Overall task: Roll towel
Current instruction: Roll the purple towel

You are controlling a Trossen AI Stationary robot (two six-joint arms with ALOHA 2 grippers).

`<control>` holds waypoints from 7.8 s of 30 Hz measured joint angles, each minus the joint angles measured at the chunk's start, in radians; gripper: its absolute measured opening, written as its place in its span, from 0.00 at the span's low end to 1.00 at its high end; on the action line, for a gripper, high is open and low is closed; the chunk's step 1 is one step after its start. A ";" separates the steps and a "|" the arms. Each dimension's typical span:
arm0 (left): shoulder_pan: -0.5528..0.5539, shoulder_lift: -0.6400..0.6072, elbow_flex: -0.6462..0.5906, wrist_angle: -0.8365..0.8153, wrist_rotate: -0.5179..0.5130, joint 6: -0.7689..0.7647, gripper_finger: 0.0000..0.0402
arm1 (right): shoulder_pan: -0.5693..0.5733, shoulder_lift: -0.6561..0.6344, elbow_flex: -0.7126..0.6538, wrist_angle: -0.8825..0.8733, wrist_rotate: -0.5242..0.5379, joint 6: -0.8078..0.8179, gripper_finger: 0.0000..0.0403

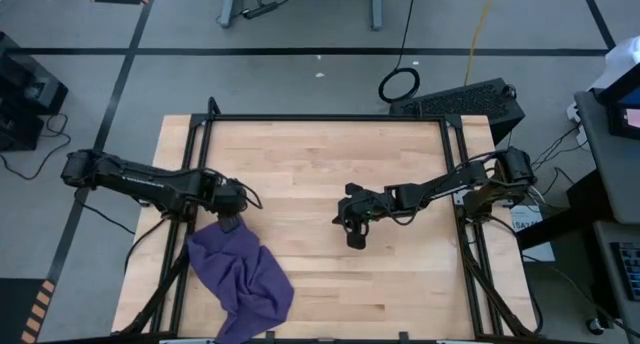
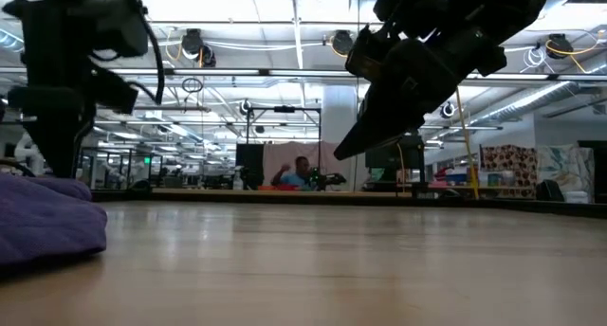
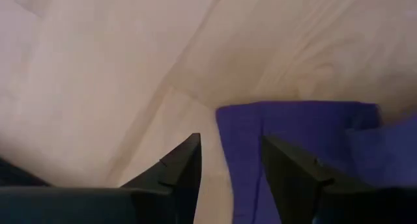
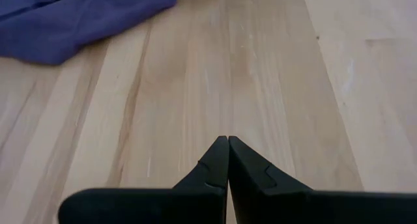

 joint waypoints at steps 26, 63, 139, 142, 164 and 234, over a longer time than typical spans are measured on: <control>-0.026 0.066 -0.128 0.295 -0.021 -0.176 0.04 | 0.000 0.000 0.000 0.086 0.000 0.000 0.00; -0.026 0.067 0.300 0.762 -0.192 0.605 0.00 | 0.098 0.108 0.000 0.323 0.250 0.206 0.49; -0.316 -0.058 0.087 1.027 0.102 0.543 0.01 | 0.536 -0.129 0.066 -0.309 0.315 0.643 0.01; -0.331 -0.025 0.075 1.069 0.102 0.543 0.01 | 0.560 -0.129 0.064 -0.324 0.306 0.644 0.04; -0.367 0.103 0.062 1.119 0.081 0.490 0.01 | 0.772 -0.129 0.064 -0.825 0.286 0.896 0.38; -0.367 0.124 0.062 1.222 0.063 0.546 0.01 | 0.680 0.017 -0.014 -0.780 0.458 0.759 0.23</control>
